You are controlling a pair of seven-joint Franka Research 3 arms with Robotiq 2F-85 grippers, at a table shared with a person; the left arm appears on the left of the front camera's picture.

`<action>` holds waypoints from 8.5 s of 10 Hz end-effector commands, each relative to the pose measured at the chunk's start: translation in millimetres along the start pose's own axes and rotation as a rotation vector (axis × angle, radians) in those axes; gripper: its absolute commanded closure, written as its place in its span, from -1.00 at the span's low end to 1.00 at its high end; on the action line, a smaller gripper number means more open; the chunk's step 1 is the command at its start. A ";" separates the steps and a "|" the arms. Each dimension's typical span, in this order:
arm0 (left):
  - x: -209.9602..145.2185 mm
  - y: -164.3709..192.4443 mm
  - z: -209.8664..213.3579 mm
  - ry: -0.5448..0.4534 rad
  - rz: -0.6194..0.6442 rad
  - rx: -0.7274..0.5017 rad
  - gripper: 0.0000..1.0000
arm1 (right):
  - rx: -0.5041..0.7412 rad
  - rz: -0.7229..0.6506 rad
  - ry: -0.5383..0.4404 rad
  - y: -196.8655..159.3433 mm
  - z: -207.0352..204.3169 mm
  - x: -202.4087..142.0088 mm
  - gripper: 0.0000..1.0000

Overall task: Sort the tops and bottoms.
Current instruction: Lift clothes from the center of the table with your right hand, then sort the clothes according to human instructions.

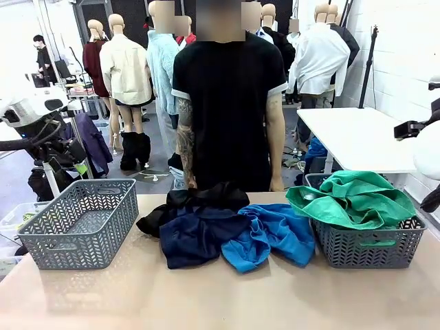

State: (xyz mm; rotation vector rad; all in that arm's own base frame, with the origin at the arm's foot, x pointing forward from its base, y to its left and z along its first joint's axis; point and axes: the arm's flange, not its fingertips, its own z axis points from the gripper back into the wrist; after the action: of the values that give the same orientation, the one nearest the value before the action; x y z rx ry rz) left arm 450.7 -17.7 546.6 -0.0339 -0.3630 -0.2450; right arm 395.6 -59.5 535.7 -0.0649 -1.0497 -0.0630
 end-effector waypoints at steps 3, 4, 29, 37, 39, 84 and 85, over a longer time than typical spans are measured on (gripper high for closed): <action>4.3 -1.7 -1.6 0.033 -0.006 -0.006 -0.67 | 0.107 0.219 -0.101 94.0 67.7 109.1 -1.00; 4.3 -1.7 -1.6 0.033 -0.006 -0.006 -0.67 | 0.162 0.271 -0.091 124.0 84.3 126.8 -1.00; 4.3 -1.7 -1.6 0.033 -0.006 -0.006 -0.67 | 0.962 0.872 0.465 434.5 -183.6 53.4 -1.00; 4.3 -1.7 -1.6 0.033 -0.006 -0.006 -0.67 | 0.812 1.032 0.592 464.5 -209.7 -16.3 -1.00; 4.3 -1.7 -1.6 0.033 -0.006 -0.006 -0.67 | 0.795 1.040 0.571 464.9 -212.9 -15.9 -1.00; 4.3 -1.7 -1.6 0.033 -0.006 -0.006 -0.67 | 0.365 0.903 -0.139 326.7 328.4 296.7 1.00; 4.3 -1.7 -1.6 0.033 -0.006 -0.006 -0.67 | 0.365 0.903 -0.139 326.7 328.4 296.7 1.00</action>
State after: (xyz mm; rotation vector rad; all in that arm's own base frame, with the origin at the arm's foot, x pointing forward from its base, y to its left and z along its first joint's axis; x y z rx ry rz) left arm 454.0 -22.0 543.8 -0.0333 -0.3393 -0.2536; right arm 286.6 288.5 945.5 -0.2044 -1.0676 0.9650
